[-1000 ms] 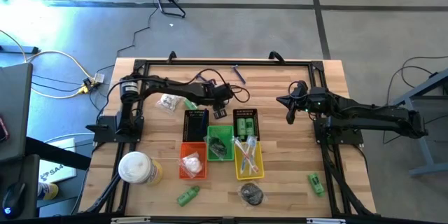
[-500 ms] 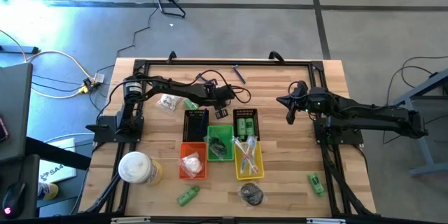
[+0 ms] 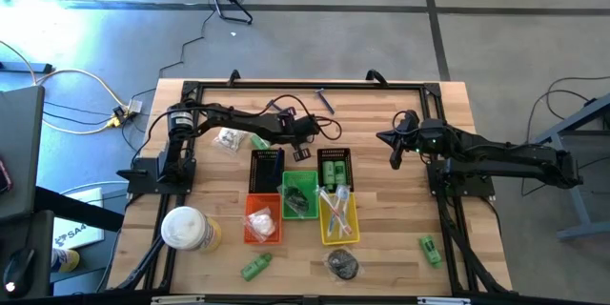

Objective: Pick & Place Travel size toiletries
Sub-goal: Put the right white vanity pack into the orange bin

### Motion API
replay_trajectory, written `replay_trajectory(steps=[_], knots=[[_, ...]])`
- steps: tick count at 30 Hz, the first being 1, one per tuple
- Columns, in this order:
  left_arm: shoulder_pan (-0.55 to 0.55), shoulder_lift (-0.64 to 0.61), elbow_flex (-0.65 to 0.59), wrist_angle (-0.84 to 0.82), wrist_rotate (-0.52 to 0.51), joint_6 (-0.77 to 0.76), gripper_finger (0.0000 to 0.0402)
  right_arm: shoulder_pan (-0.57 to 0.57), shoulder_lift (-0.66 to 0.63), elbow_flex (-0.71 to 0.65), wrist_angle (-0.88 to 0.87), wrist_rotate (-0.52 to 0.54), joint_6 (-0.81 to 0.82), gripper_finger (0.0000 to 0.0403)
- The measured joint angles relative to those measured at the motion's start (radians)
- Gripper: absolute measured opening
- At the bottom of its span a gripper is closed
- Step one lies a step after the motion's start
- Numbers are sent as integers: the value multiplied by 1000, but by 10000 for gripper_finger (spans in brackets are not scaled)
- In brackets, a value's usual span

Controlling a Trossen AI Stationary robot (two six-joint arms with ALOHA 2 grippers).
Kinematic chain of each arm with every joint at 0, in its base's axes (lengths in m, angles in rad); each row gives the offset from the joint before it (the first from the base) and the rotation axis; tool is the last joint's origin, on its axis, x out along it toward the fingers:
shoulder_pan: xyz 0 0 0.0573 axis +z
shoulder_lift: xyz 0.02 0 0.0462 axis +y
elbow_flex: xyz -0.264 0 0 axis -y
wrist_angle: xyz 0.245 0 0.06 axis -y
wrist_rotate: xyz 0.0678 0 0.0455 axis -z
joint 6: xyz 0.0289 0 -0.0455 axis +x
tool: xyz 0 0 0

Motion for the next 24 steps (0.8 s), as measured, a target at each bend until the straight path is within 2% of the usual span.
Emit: replay_trajectory(steps=[9, 14, 24], knots=[[0, -8, 0, -4, 10, -8, 4, 0, 0, 0, 0, 0, 0, 2], [0, -42, 8, -61, 13, -15, 3, 0, 0, 0, 0, 0, -5, 2], [-1, -119, 134, -236, 13, -7, 2, 0, 0, 0, 4, 1, -8, 2]])
